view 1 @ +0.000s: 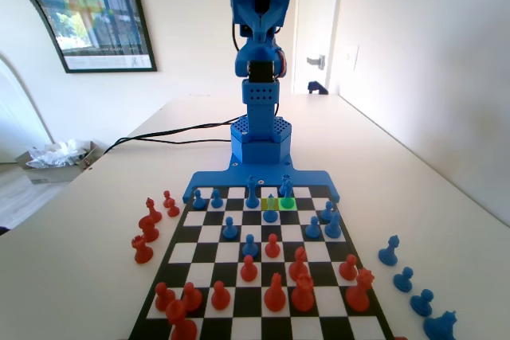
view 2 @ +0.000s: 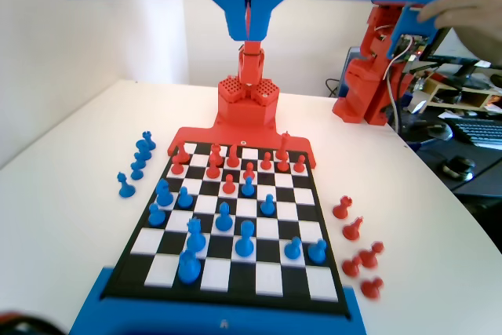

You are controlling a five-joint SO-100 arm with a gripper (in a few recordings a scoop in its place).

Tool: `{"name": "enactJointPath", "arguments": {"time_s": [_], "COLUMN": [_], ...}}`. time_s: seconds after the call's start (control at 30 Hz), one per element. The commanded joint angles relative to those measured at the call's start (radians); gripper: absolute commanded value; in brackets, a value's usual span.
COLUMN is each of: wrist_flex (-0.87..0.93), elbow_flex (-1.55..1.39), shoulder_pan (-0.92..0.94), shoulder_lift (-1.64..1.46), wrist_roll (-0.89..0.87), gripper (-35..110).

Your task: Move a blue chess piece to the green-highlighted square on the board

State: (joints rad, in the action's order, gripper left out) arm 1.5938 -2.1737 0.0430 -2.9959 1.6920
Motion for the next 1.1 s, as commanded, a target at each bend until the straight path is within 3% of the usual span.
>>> {"name": "enactJointPath", "arguments": {"time_s": [0.0,1.07], "wrist_flex": [-0.014,-0.02], "elbow_flex": [-0.003,-0.006], "shoulder_pan": [0.0,-0.02], "shoulder_lift": [-0.038,-0.058], "wrist_roll": [0.003,0.005], "gripper": [1,1]}}
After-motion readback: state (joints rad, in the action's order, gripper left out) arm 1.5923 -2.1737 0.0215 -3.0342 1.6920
